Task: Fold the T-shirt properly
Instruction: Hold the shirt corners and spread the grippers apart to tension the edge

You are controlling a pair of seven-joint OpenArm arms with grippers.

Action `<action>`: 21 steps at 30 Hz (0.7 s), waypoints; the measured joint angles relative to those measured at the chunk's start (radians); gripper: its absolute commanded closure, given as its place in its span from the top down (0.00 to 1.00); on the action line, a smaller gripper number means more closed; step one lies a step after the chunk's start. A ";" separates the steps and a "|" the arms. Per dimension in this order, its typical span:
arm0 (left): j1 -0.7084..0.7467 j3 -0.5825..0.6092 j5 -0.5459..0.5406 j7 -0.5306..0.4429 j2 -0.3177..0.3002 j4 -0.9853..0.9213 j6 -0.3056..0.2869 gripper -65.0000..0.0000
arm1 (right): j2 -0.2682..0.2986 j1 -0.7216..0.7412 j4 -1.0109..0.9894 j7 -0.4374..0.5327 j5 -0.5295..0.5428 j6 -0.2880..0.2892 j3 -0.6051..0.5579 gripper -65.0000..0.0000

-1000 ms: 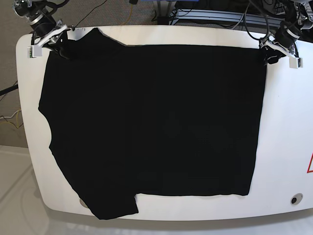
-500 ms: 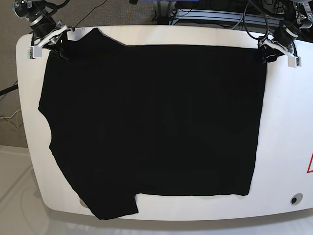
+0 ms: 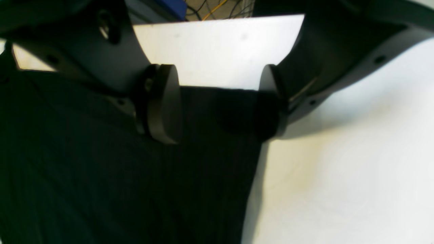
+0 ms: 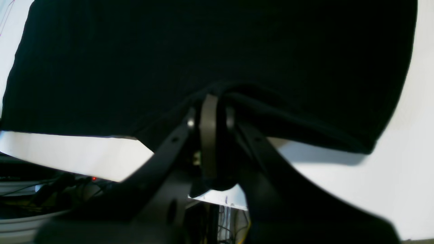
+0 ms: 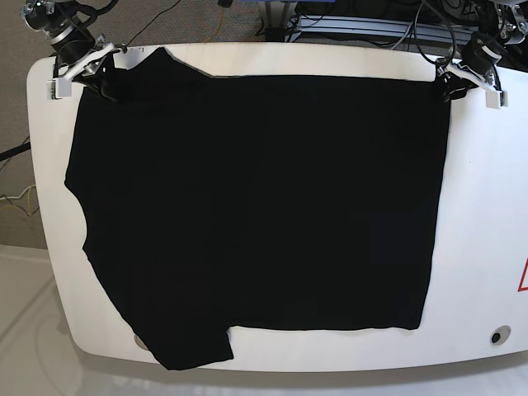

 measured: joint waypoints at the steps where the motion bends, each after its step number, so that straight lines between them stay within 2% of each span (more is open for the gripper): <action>1: 0.000 0.002 0.000 0.000 0.001 0.000 0.000 0.50 | 0.000 0.000 0.000 -0.001 0.000 0.000 0.000 0.00; 7: 0.017 0.004 0.006 -0.010 0.017 0.014 -0.001 0.49 | -0.001 0.003 -0.005 -0.001 0.000 0.000 0.003 0.00; 12: 0.046 0.004 0.069 0.008 0.049 0.077 0.010 0.38 | -0.003 0.003 -0.005 -0.001 0.000 0.000 0.003 0.01; 15: 0.059 0.004 0.056 0.013 0.065 0.084 0.003 0.33 | -0.007 0.007 -0.006 -0.001 0.001 0.000 0.002 0.01; 19: 0.061 0.004 0.052 0.019 0.068 0.084 0.003 0.38 | -0.007 0.016 -0.014 -0.001 0.000 0.000 0.002 0.01; 21: 0.058 0.004 0.049 0.019 0.067 0.084 0.004 0.46 | -0.005 0.020 -0.016 -0.002 0.000 0.000 0.002 0.02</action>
